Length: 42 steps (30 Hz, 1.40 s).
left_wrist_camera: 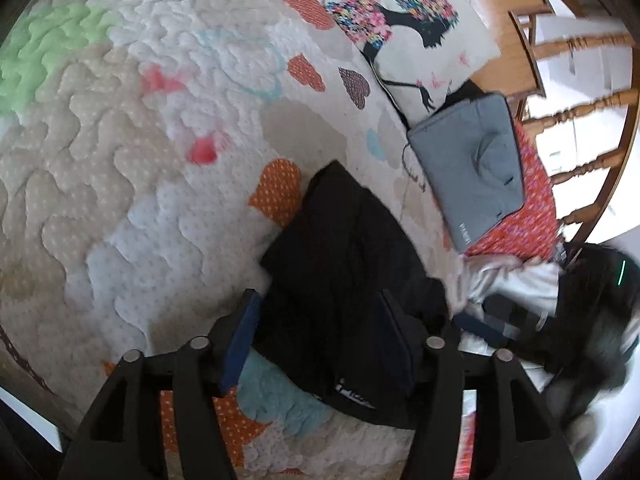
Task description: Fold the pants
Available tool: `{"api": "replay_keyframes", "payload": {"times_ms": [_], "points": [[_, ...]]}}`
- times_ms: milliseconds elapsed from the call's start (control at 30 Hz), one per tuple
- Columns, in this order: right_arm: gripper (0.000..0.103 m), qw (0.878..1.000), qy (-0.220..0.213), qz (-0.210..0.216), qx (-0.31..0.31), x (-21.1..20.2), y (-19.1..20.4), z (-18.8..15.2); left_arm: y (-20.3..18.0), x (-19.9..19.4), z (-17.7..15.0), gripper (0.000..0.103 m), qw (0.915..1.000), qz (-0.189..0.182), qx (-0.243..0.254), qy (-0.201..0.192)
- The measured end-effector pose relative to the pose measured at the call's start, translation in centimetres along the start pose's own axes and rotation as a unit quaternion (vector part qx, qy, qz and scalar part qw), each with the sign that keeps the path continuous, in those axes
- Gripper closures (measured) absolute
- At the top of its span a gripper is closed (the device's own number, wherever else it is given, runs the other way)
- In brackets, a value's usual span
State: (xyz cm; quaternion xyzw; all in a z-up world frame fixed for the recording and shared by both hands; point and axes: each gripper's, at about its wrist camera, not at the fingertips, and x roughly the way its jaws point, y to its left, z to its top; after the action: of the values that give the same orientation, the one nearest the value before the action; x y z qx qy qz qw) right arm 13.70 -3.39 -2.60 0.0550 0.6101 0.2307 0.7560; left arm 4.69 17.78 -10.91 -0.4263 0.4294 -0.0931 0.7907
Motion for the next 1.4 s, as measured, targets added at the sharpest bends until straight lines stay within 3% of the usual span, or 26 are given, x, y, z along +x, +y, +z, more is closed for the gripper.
{"api": "replay_keyframes", "payload": {"times_ms": [133, 267, 433, 567, 600, 667, 700, 800, 867, 967, 1200, 1400], "points": [[0.025, 0.994, 0.094, -0.033, -0.05, 5.6, 3.3, 4.2, 0.0, 0.1, -0.8, 0.041, 0.9999, 0.01, 0.004, -0.009], [0.024, 0.982, 0.166, -0.07, -0.047, 10.2, 4.6, 6.8, 0.0, 0.2, -1.3, 0.039, 0.9998, 0.01, 0.006, -0.016], [0.012, 0.957, 0.235, -0.155, -0.067, 14.9, 6.6, 8.3, -0.8, 0.8, -1.7, 0.019, 0.9995, 0.004, 0.015, -0.026], [0.009, 0.922, 0.283, -0.238, -0.114, 18.5, 8.4, 8.0, -1.3, 1.3, -1.9, 0.016, 0.9992, 0.013, 0.021, -0.033], [0.008, 0.912, 0.29, -0.257, -0.134, 19.4, 9.0, 7.6, -1.4, 1.5, -1.8, 0.017, 0.9992, 0.015, 0.025, -0.026], [0.008, 0.906, 0.283, -0.275, -0.154, 19.7, 9.8, 7.3, -1.5, 1.7, -1.6, 0.031, 0.9995, 0.006, 0.027, -0.013], [0.01, 0.906, 0.279, -0.275, -0.162, 19.6, 10.1, 7.2, -1.3, 2.1, -1.5, 0.057, 0.9998, -0.01, 0.019, 0.002], [0.035, 0.904, 0.254, -0.287, -0.192, 18.1, 10.7, 6.3, -0.4, 3.3, -1.0, 0.061, 0.9971, -0.059, -0.024, 0.041], [0.048, 0.904, 0.229, -0.29, -0.213, 16.7, 10.8, 5.4, -0.8, 3.1, -0.9, 0.061, 0.9956, -0.078, -0.025, 0.047], [0.057, 0.912, 0.191, -0.281, -0.232, 14.1, 11.0, 3.8, -2.2, 2.6, -1.1, 0.061, 0.9943, -0.095, -0.011, 0.046], [0.062, 0.954, 0.084, -0.211, -0.194, 4.2, 9.2, 2.2, -8.6, 1.5, -2.3, 0.061, 0.9913, -0.113, 0.06, 0.033], [0.062, 0.983, 0.002, -0.142, -0.118, -4.8, 2.3, 2.3, -14.8, 3.1, -4.6, 0.061, 0.9852, -0.105, 0.129, 0.043]]}}
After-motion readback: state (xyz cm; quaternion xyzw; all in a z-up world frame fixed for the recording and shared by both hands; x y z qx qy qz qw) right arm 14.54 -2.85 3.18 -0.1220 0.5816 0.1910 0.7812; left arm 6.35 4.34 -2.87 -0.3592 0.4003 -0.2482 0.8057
